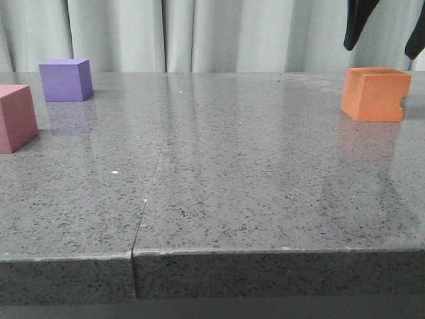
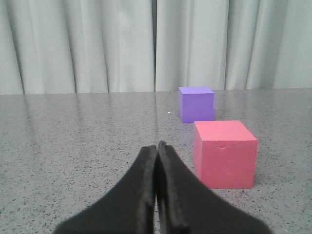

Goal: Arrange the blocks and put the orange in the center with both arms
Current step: 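Lower the right gripper over the orange cube and close on it, then lift the orange cube with the right gripper and carry it toward the table center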

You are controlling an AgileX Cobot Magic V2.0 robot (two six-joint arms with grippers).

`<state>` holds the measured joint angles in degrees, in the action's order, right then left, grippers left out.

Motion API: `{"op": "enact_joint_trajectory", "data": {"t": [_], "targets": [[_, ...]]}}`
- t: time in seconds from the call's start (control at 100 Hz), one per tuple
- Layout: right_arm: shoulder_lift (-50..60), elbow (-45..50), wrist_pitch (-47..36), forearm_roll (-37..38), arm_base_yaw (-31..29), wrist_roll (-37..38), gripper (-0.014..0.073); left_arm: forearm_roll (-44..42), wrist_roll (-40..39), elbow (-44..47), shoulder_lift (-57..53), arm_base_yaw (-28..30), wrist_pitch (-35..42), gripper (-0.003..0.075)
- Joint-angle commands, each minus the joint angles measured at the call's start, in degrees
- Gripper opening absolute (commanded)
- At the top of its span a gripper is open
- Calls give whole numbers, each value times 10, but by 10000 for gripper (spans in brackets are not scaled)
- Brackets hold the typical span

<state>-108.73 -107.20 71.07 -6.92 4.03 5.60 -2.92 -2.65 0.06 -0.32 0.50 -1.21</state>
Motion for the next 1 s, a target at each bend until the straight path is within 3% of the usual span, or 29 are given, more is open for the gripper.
{"op": "enact_joint_trajectory", "data": {"t": [0.0,0.73,0.8,0.99], "targets": [[17,-19,21,-1,-1,-5,631,5,-1,23,-16,-4,45,-20],[-46,-19,2,1,-1,-5,627,5,-1,23,-16,-4,45,-20],[-46,-19,1,2,-1,-5,584,5,-1,23,-16,-4,45,-20],[-46,-19,-1,1,-1,-5,364,5,-1,23,-16,-4,45,-20]]}}
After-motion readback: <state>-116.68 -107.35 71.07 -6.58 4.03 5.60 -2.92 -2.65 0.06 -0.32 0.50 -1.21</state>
